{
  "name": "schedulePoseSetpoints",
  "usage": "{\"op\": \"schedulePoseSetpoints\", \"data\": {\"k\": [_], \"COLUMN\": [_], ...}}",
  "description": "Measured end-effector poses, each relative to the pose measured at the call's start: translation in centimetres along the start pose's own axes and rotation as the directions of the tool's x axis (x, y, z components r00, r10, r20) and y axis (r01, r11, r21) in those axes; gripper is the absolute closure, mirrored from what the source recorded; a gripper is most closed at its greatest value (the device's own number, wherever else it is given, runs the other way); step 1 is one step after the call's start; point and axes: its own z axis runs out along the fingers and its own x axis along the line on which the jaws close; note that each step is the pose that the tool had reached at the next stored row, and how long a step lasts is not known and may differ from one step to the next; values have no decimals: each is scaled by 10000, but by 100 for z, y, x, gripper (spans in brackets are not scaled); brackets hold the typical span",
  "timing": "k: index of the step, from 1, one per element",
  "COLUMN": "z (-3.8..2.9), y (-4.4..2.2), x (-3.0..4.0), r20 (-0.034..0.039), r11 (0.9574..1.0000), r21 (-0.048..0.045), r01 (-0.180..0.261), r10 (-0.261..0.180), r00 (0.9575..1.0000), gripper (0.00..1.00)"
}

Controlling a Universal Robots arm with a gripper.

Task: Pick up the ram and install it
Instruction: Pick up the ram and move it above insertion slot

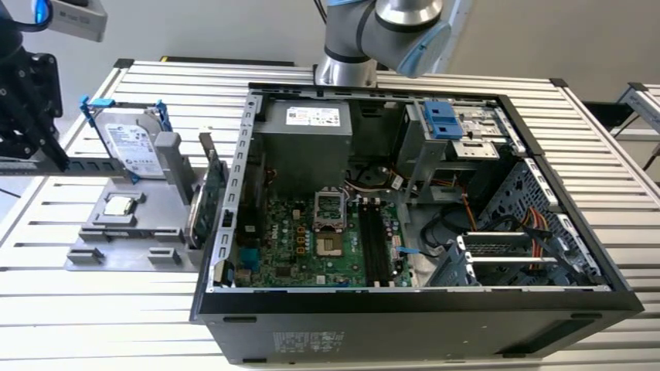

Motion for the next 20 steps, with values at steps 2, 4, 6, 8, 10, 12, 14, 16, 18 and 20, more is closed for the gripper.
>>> {"op": "schedulePoseSetpoints", "data": {"k": [2,4,6,8,10,12,14,16,18,20], "z": [-8,-16,-18,-19,-19,-20,-20,-19,-20,-20], "y": [0,0,-1,0,0,-1,-7,-20,-35,-54], "x": [0,0,0,-1,-1,-1,-1,-1,-1,-2], "r20": [-1,-1,0,-1,-1,-1,-1,0,-2,-1], "r11": [10000,10000,10000,10000,10000,10000,10000,10000,10000,10000], "r21": [-1,1,3,2,2,2,2,2,1,2], "r01": [0,1,3,1,1,1,2,2,2,2], "r10": [0,-1,-3,-1,-1,-1,-2,-2,-2,-2], "r00": [10000,10000,10000,10000,10000,10000,10000,10000,10000,10000], "gripper": [100,100,100,100,100,100,100,100,100,100]}}
